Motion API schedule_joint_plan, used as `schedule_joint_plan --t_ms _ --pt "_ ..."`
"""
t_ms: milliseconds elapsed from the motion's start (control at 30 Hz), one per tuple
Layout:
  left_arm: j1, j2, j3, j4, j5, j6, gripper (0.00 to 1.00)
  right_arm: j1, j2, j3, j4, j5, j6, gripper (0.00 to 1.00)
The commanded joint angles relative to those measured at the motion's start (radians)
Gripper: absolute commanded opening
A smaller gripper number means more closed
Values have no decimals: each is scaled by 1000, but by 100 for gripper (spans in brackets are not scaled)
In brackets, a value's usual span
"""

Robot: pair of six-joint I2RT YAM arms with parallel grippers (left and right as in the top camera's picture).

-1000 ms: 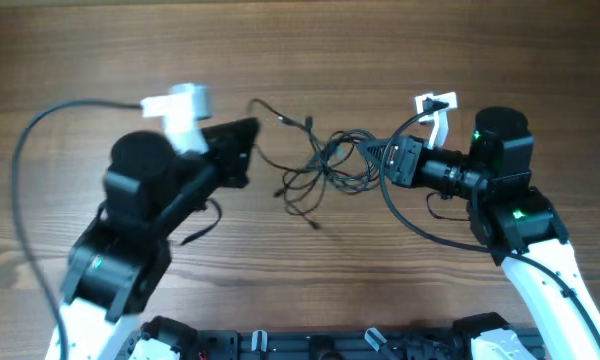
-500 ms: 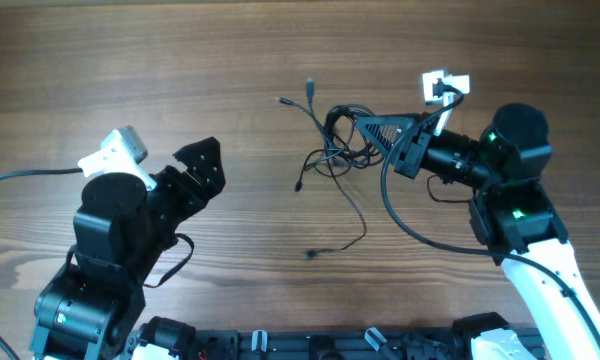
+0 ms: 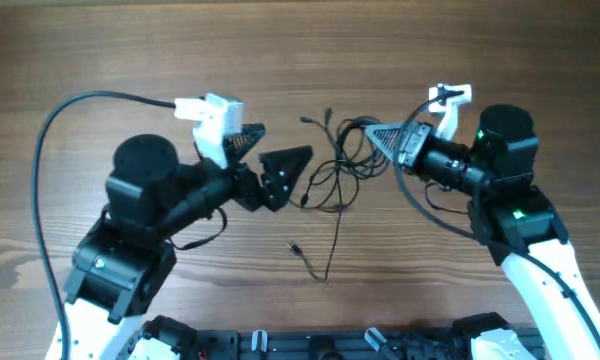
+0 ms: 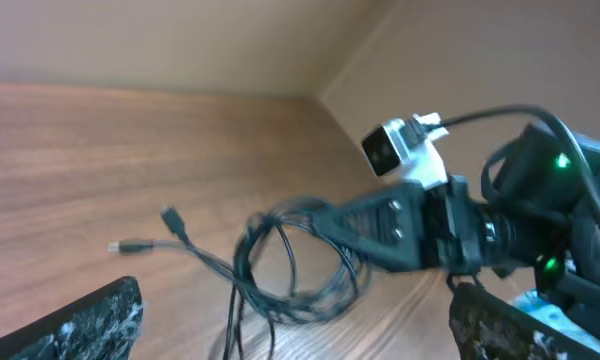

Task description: Untangle cables

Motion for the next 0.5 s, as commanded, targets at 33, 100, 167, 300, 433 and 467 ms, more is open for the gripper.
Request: schedule_joint_plan --t_ms 33,100,167,300,433,467 --pt "-155 32 6 -5 -109 224 100 -2 -42 8 -107 287 461 5" --pt "-230 71 6 -3 -162 332 100 -2 -41 8 -132 267 603 5" --pt "-279 122 6 -3 -163 418 100 -2 -41 8 -131 183 709 4" --pt "-318 201 6 37 -178 519 100 -2 -40 8 -130 74 762 5" --pt "-363 249 6 56 -273 592 100 -2 -40 8 -130 21 781 4" --pt "-370 257 6 60 -288 592 100 -2 -40 8 -131 7 781 4"
